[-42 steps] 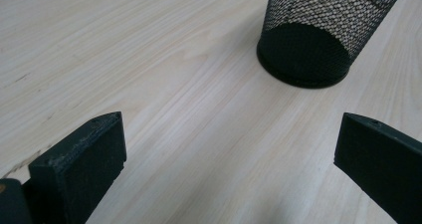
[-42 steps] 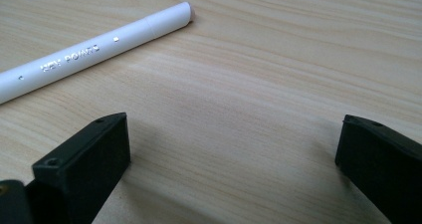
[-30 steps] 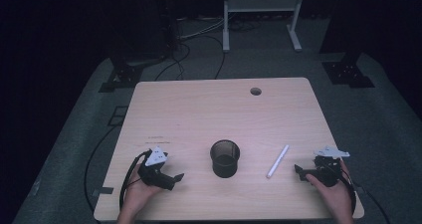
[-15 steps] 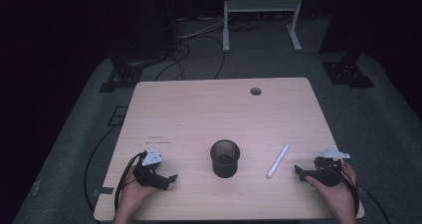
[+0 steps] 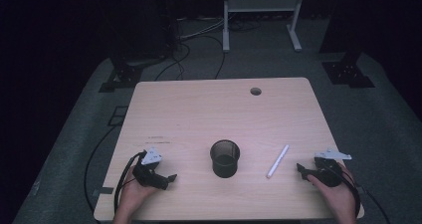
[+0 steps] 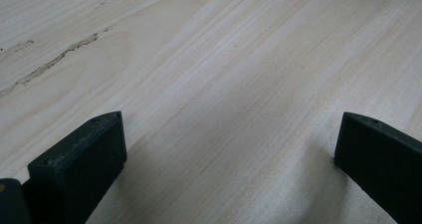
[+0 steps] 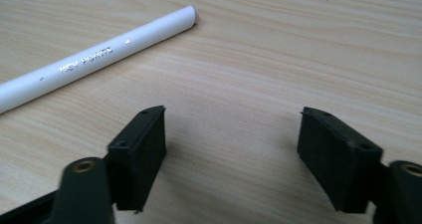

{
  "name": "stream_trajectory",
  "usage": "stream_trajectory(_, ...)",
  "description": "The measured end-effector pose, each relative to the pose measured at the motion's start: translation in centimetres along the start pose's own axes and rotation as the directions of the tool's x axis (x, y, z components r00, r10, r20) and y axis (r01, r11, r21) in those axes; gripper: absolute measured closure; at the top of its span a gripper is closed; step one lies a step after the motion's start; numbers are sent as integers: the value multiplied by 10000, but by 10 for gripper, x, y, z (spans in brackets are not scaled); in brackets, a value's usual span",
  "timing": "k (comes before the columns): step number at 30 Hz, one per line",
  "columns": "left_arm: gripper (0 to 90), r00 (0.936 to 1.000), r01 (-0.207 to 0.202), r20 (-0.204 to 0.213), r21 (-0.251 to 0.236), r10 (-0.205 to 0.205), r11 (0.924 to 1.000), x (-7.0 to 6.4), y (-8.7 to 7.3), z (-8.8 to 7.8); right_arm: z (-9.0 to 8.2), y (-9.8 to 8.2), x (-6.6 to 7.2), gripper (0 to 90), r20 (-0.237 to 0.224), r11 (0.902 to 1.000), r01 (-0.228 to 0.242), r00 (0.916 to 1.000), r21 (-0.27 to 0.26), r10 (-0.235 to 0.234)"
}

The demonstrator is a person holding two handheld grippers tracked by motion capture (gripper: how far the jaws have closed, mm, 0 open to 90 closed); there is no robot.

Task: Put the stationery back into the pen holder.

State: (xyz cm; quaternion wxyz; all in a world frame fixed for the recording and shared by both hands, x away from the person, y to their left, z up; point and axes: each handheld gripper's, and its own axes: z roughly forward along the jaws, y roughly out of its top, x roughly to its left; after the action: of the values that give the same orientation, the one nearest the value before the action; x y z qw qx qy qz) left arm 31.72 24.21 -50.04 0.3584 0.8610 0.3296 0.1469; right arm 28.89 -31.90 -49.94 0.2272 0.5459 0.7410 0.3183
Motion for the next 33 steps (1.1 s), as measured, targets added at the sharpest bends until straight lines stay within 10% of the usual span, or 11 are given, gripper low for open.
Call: stream_trajectory(33, 0, 10000, 5, 1, 1, -5, 10000, 0, 0, 0, -6, 32, 32, 327, -656, 9998, 142, 9978, 169, -130)
